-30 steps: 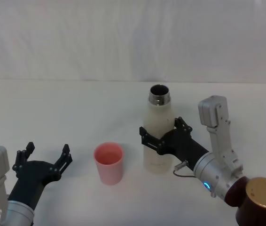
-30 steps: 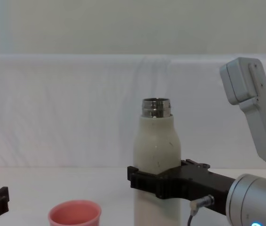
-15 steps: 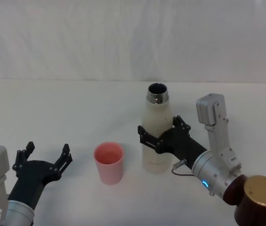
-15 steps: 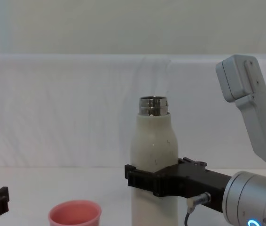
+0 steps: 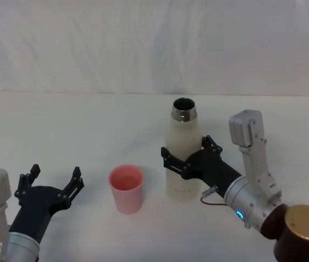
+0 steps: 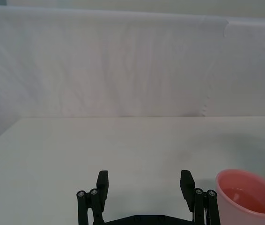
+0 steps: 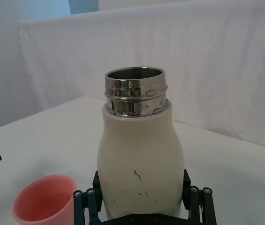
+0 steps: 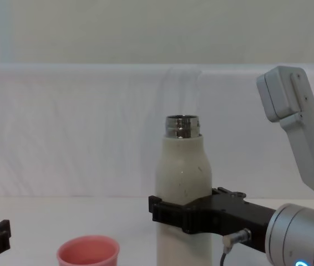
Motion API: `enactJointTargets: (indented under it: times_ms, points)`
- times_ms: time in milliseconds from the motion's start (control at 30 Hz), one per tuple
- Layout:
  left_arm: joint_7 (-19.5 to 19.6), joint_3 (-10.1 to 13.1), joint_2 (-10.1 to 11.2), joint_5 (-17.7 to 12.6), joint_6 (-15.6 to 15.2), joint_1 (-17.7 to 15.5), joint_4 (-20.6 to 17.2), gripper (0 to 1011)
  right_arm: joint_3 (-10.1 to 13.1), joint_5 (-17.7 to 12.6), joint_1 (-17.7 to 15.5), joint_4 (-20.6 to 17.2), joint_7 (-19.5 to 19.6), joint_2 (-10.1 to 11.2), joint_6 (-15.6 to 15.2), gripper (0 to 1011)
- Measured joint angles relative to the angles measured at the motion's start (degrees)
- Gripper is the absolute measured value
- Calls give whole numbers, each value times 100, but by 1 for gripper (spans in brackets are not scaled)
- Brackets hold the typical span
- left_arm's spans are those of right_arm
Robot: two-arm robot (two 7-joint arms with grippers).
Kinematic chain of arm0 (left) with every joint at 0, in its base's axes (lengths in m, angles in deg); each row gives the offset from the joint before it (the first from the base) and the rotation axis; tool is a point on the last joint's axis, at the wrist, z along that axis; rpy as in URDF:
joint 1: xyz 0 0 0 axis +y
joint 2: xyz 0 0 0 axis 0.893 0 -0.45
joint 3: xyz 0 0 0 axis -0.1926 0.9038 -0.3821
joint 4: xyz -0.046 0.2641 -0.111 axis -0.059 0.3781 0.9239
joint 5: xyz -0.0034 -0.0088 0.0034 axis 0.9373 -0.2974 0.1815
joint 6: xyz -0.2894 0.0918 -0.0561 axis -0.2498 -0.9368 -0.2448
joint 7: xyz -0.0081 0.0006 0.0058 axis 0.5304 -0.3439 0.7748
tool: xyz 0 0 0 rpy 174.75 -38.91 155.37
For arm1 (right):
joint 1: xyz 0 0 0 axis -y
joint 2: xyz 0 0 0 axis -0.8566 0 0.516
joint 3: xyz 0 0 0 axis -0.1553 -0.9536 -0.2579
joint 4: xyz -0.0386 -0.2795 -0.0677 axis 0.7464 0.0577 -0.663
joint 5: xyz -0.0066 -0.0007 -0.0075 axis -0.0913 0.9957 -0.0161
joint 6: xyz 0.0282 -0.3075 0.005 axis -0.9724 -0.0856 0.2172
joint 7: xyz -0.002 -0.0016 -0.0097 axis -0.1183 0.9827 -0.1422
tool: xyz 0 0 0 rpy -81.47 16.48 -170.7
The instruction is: Grasp the thermos with one hand and pour water into the cup lid.
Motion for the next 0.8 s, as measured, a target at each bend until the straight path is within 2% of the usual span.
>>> enactJointTargets:
  times_ms: [467, 567, 800]
  points:
    - [0, 0, 0, 0, 0, 0, 0, 1001, -12, -62, -15, -14, -6, 33, 13, 962]
    - [0, 0, 0, 0, 0, 0, 0, 1001, -10, -58, -15, -16, -6, 31, 21, 1001]
    - [0, 0, 0, 0, 0, 0, 0, 1001, -7, -49, -15, -16, -7, 28, 22, 1001]
